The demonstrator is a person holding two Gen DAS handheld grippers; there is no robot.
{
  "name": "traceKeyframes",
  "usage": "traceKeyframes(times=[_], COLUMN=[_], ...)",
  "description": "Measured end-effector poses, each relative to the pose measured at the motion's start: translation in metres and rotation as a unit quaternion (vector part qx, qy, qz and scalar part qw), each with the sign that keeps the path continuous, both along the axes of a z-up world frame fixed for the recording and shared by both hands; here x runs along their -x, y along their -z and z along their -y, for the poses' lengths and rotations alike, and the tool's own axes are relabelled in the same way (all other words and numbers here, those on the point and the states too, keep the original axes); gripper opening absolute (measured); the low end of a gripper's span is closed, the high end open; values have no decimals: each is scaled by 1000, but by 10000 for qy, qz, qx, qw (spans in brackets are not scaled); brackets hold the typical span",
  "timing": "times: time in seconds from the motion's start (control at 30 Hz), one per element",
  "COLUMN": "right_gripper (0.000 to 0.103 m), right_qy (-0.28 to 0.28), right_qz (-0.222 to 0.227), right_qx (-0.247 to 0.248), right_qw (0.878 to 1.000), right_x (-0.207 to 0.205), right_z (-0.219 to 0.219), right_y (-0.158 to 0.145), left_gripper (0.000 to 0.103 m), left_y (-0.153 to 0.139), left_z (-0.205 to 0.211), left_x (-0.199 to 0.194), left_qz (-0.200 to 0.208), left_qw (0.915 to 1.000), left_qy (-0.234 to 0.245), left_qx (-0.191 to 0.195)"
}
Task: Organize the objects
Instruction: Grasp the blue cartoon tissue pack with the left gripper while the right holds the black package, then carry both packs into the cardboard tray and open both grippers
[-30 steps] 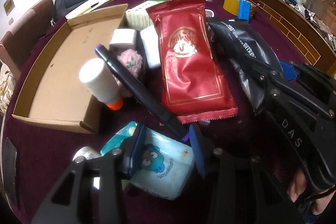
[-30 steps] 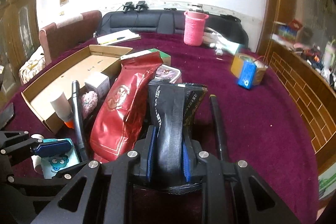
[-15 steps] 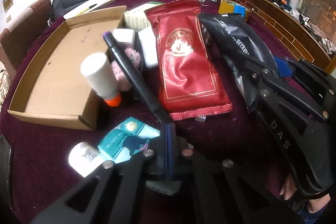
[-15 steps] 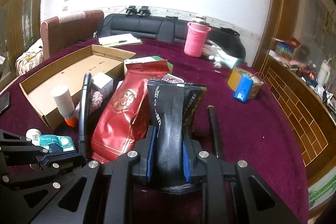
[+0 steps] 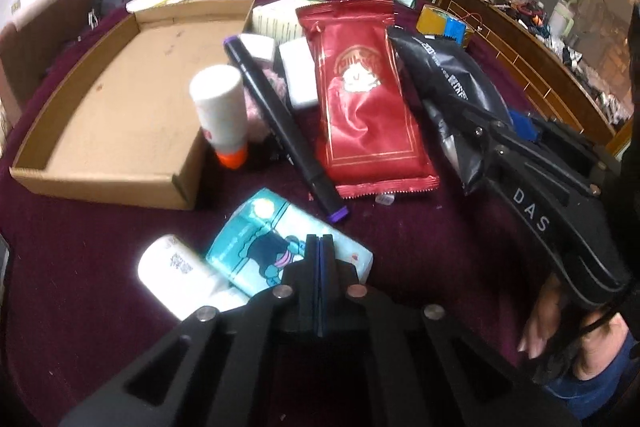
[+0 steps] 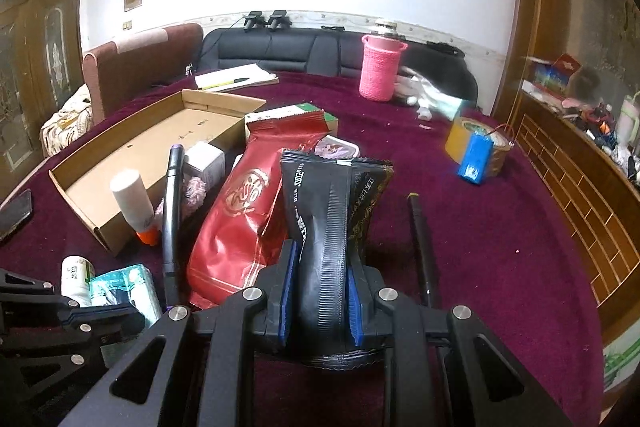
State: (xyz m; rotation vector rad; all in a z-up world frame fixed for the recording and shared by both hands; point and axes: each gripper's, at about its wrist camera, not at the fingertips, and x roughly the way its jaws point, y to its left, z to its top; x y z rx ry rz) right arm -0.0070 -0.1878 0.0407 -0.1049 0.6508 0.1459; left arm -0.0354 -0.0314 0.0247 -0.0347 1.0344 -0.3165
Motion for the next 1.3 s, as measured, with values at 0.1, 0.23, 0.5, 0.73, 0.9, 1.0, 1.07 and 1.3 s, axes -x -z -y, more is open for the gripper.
traceKeyframes(times=[0.1,0.23,0.5,0.73,0.9,1.0,1.07,1.3], right_gripper=[24,24,24,24,24,24,24,24], right_qy=[-5,50,84,149,44,-8,-40,-234], right_qz=[-23,-129,-41,23,-63,-61,-156,-192], right_qx=[-78,-206,-398,-602,-710,-708,-789,-875], right_qw=[10000,9997,9992,9981,9974,9975,9968,9957], right_x=[0,-4,1,4,3,3,2,0], right_z=[2,8,14,21,19,16,17,17], right_y=[0,1,-5,-10,-8,-8,-5,-5], left_gripper=[23,91,92,75,57,41,38,36], left_y=[-3,-15,9,14,9,8,7,-13], left_z=[-6,-26,-29,4,4,-3,-7,-24], left_x=[1,12,-5,-24,-16,-3,6,37], left_qz=[-240,-309,-1200,-809,-536,-482,-398,54], left_qw=[9993,9928,9751,9841,9887,9921,9928,9965], left_qy=[-170,-781,-1589,-1491,-1256,-1145,-1114,-833], left_qx=[226,856,980,-530,-613,-190,-167,3])
